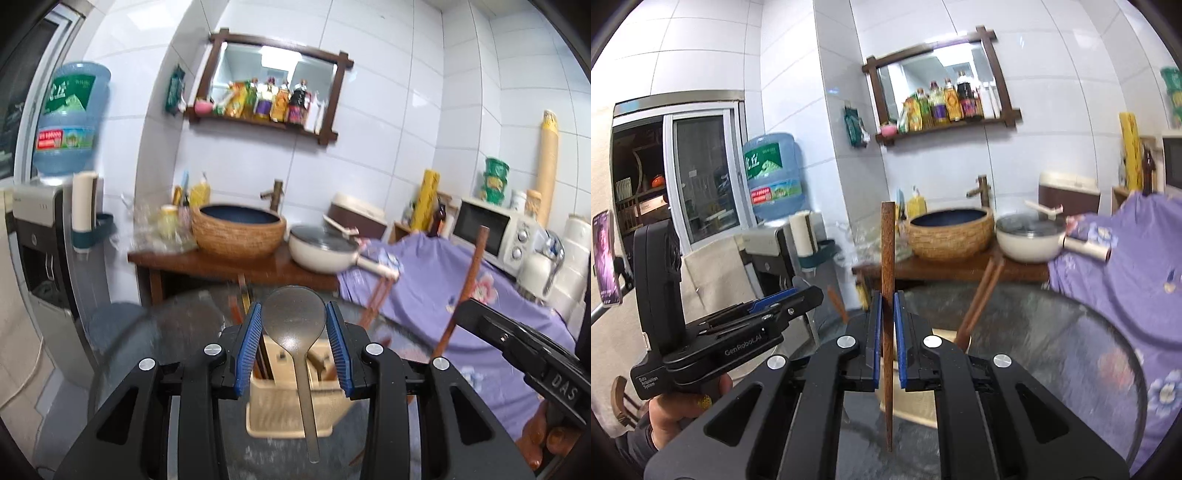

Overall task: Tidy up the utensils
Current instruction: 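Lower the held spoon and chopstick down into the holder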

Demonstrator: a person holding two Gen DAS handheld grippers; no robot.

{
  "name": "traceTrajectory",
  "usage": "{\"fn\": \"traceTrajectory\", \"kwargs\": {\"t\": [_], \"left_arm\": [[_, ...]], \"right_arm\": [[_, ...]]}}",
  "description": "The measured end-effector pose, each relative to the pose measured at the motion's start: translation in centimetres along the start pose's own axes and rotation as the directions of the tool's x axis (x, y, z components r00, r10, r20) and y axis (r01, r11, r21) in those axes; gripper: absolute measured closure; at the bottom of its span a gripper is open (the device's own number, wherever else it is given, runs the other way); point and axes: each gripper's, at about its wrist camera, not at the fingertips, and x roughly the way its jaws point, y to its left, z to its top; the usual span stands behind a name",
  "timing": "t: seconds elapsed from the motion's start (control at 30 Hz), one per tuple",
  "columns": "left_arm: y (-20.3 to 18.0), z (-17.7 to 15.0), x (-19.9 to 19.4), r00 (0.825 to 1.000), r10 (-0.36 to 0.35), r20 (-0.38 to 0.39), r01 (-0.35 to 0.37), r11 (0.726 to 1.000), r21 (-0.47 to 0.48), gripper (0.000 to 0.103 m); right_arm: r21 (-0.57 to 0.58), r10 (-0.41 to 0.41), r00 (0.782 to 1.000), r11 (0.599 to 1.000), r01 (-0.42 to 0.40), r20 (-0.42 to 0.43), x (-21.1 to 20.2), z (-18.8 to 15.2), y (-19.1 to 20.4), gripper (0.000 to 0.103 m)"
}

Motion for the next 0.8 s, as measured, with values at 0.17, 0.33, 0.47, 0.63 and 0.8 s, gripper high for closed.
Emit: {"fn": "traceTrajectory", "kwargs": {"t": [0.17,0.33,0.47,0.63,0.8], "left_arm": [[-0.1,2.5,1.3,0.998,0.037,0.049,-0.036,0.999,-0.017,0.068],[0.0,3.7,2.9,0.992,0.079,0.099,-0.076,0.997,-0.032,0.068],[0.0,3.7,4.6,0.988,0.104,0.116,-0.101,0.994,-0.029,0.068],[0.1,2.4,6.5,0.988,0.119,0.1,-0.118,0.993,-0.024,0.068],[0.4,0.8,7.4,0.988,0.128,0.085,-0.127,0.992,-0.017,0.068]], "right_arm": [[0.0,-0.035,0.998,0.999,0.035,0.049,0.9,2.9,-0.4,0.096],[-0.017,-0.078,0.992,0.997,0.08,0.095,2.3,4.7,-0.6,0.096],[-0.028,-0.11,0.986,0.993,0.114,0.121,3.5,5.0,-0.9,0.096],[-0.032,-0.14,0.984,0.989,0.144,0.114,5.1,3.8,-1.4,0.096],[-0.016,-0.149,0.984,0.988,0.151,0.093,6.2,2.0,-2.0,0.096]]}}
